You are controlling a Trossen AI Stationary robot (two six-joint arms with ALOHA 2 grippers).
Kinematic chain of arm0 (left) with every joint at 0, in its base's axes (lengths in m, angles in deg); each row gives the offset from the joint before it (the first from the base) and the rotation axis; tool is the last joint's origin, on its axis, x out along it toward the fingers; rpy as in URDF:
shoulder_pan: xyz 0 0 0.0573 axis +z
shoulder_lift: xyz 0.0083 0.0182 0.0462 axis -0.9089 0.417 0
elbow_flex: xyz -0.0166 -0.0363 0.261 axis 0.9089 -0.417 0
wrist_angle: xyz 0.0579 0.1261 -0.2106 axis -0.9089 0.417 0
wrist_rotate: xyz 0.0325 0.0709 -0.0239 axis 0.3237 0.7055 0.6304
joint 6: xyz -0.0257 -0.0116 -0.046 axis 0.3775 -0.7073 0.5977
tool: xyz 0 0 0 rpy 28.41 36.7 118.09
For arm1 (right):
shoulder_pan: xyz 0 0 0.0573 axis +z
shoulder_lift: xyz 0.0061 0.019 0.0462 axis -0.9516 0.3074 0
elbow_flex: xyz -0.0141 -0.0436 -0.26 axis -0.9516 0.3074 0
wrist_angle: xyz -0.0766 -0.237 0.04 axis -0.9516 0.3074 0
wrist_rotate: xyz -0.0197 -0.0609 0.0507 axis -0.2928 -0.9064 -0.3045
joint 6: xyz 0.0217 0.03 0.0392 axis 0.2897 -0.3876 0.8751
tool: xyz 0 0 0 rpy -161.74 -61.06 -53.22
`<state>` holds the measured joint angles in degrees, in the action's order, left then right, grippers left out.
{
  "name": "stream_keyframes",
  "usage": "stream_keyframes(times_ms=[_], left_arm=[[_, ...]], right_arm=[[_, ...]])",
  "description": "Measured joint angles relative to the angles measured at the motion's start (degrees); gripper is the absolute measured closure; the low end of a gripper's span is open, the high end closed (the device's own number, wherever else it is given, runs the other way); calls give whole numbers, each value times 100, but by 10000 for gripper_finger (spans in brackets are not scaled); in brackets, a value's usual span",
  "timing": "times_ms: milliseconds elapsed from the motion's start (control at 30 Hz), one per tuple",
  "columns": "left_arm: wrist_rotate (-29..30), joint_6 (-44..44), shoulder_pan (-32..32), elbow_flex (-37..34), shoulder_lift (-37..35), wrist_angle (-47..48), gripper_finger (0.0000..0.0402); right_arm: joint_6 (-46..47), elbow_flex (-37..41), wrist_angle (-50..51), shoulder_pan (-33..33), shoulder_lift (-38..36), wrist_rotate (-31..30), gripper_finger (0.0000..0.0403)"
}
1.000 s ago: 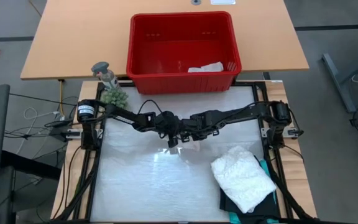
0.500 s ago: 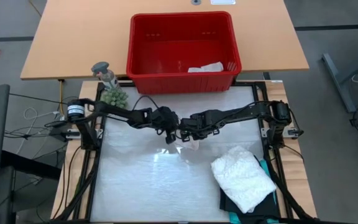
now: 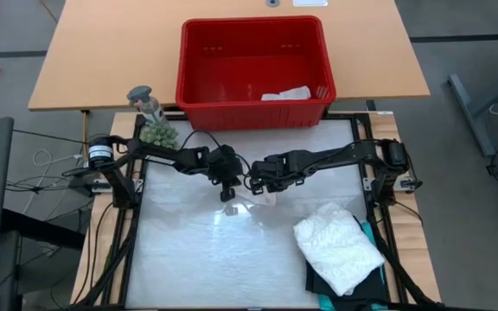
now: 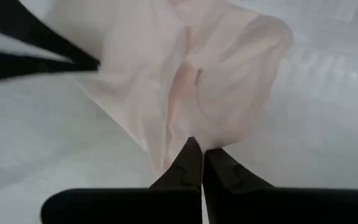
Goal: Fold Laundry from Bin
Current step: Fold the white underwear
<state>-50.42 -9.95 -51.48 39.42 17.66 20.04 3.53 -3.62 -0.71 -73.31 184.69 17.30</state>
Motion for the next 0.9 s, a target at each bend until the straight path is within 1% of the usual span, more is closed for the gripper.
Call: stream_keyframes(times_ms=[100, 233, 333, 600, 900], left_arm=[[103, 6, -77, -184, -5, -226, 401], [204, 196, -108, -640, -6, -802, 401], [228, 406, -108, -805, -6, -1151, 401], [223, 788, -133, -815, -6, -1576, 401], [232, 865, -143, -813, -6, -1601, 401]], right_arm=[[-72, 0, -29, -51, -93, -54, 382], [-172, 0, -114, -133, -154, -79, 382], [-275, 0, -229, -207, -157, -37, 382], [-615, 0, -1195, -434, -157, 176, 382], [-917, 0, -1545, -766, -158, 279, 382]])
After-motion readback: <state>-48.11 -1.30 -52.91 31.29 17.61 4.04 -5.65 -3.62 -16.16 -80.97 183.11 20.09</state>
